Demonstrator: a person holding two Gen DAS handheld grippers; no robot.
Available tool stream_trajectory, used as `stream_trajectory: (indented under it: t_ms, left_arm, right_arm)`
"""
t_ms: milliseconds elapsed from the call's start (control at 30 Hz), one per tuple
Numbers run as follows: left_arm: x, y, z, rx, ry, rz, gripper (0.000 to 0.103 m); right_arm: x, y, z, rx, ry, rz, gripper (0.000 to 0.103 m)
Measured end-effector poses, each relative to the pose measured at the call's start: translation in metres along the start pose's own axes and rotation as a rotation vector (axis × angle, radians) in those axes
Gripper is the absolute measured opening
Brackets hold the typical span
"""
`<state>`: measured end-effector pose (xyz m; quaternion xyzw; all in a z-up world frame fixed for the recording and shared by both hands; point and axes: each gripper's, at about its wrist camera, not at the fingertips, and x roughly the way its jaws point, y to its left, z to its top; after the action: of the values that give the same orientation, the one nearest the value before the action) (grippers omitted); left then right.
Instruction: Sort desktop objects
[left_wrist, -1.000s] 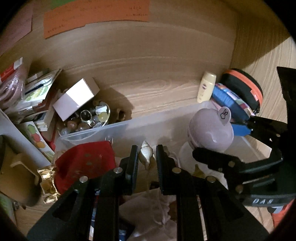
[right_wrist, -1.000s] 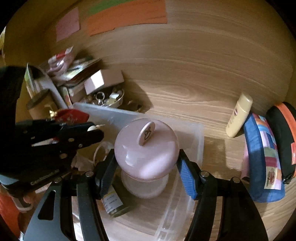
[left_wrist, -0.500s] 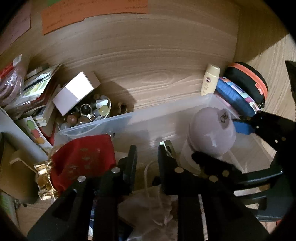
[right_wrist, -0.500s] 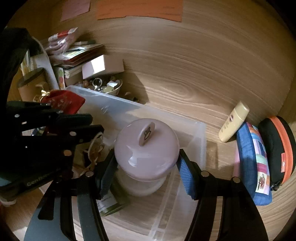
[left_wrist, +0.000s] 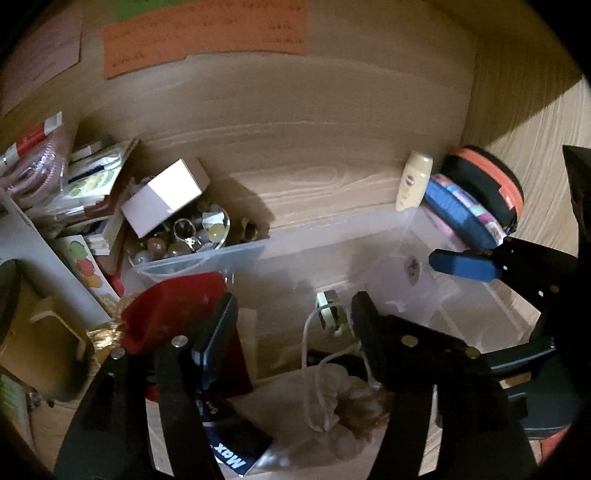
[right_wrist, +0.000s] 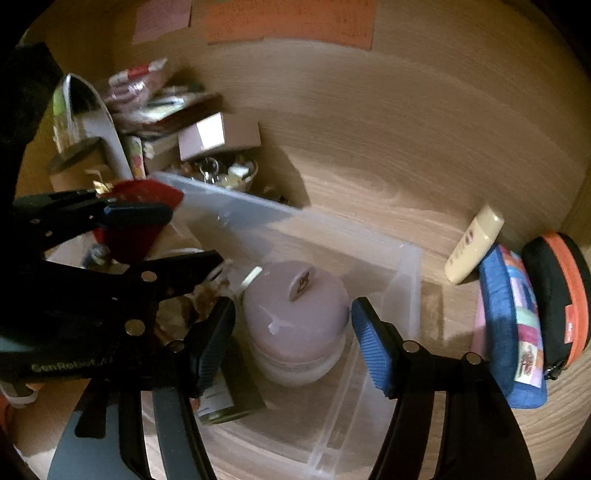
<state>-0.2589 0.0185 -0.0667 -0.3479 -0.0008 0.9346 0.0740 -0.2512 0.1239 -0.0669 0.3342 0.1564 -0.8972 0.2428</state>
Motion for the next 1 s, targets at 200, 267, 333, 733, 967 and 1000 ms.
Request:
stream_trajectory:
  t_ms: [200, 267, 333, 733, 967, 1000]
  left_arm:
    - [-0.003, 0.012, 0.002, -0.046, 0.004, -0.04, 0.07]
    - [-0.004, 0.013, 0.003, -0.053, 0.005, -0.044, 0.07]
    - [-0.007, 0.011, 0.004, -0.048, -0.001, -0.044, 0.072]
    - [-0.034, 0.001, 0.003, -0.033, -0.022, -0.042, 0.091]
    - [-0.08, -0.006, -0.007, 0.017, -0.144, 0.084, 0.101]
    - [-0.086, -0.006, -0.009, 0.015, -0.155, 0.092, 0.101]
  right_arm:
    - [-0.008, -0.008, 0.003, 0.024, -0.025, 0.037, 0.072]
    - [-0.009, -0.011, 0.004, 0.04, -0.026, 0.054, 0.072]
    - [-0.012, -0.014, 0.004, 0.051, -0.031, 0.071, 0.073]
    - [-0.052, -0.021, 0.008, 0.073, -0.102, 0.06, 0.093]
    - [-0.08, -0.025, 0.001, 0.159, -0.128, 0.071, 0.099]
    - [-0.083, -0.025, 0.0, 0.168, -0.13, 0.071, 0.101]
